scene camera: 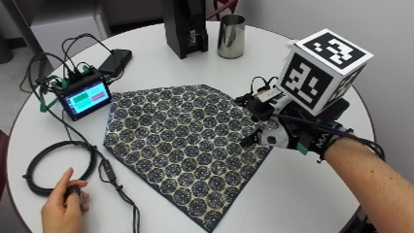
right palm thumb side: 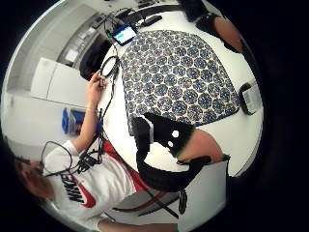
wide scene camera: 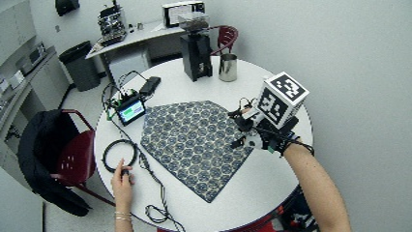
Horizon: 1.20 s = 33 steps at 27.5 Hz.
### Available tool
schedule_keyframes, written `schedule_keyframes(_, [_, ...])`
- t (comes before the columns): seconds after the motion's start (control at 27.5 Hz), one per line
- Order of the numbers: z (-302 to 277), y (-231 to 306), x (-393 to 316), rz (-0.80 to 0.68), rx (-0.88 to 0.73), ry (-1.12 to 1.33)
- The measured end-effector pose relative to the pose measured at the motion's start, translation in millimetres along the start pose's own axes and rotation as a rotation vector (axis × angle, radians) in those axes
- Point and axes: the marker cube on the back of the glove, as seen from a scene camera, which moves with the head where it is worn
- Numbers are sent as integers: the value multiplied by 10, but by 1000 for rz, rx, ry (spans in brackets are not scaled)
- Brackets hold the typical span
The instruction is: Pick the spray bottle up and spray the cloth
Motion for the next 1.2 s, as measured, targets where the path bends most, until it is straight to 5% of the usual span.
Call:
schedule_keyframes(0.55, [64,-65,-105,-19,45,-14])
schedule_keyframes(0.84, [-162,104,561,200,294,-153])
schedule_keyframes(1.2, [-28,137,1146,419,264,-214])
